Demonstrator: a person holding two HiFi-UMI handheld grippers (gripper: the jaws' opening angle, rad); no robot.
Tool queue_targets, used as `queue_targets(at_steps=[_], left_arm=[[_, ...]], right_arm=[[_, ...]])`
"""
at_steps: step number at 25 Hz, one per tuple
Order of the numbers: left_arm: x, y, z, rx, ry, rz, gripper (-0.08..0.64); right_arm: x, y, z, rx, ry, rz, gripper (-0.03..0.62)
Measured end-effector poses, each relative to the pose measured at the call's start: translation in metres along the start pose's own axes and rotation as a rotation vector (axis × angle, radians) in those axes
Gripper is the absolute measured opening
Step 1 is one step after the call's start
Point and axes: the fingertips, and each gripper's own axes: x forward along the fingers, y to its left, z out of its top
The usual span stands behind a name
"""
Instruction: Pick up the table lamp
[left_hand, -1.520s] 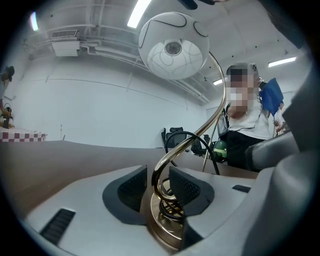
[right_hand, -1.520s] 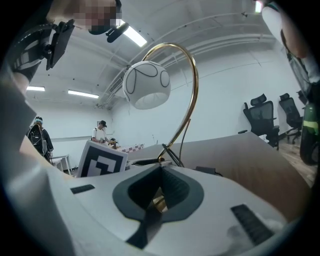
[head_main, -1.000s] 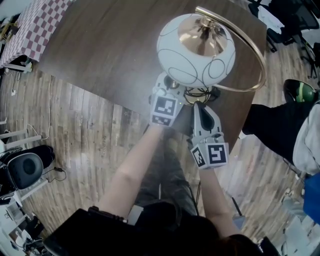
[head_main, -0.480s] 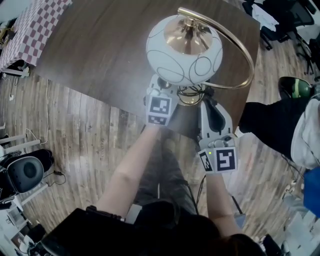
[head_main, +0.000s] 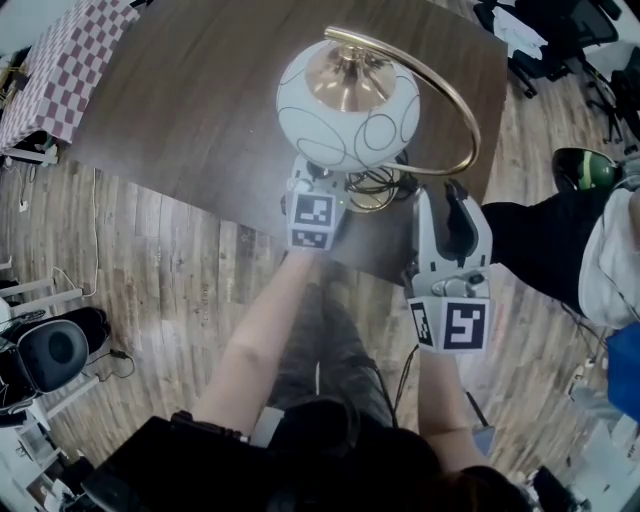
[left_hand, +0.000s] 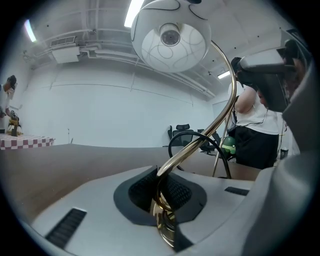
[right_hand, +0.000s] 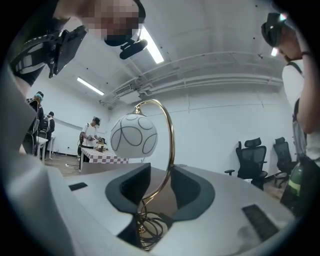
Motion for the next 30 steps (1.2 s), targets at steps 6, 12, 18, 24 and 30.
queue_targets(at_steps=[6, 12, 18, 24, 30], left_arm=[[0.0, 0.001, -0.001, -0.01, 0.021, 0.015, 0.009], [0.0, 0.001, -0.002, 0.009, 0.035, 0.017, 0.005], [0.0, 0.002, -0.002, -0.004, 0.036, 0.018, 0.005], [0.001, 0.0, -0.001, -0.014, 0.032, 0.01, 0.005], [0.003, 0.0, 0.001, -0.024, 0.024, 0.002, 0.005]], right_arm=[[0.003, -0.013, 0.031, -0.013, -0.057, 0.005, 0.155], [0.012, -0.01, 0.052, -0.039, -0.075, 0.042, 0.155], [0.027, -0.006, 0.073, -0.049, -0.102, 0.094, 0.155], [0.041, -0.004, 0.09, -0.059, -0.12, 0.132, 0.125], [0.048, 0.005, 0.103, -0.098, -0.128, 0.175, 0.093]])
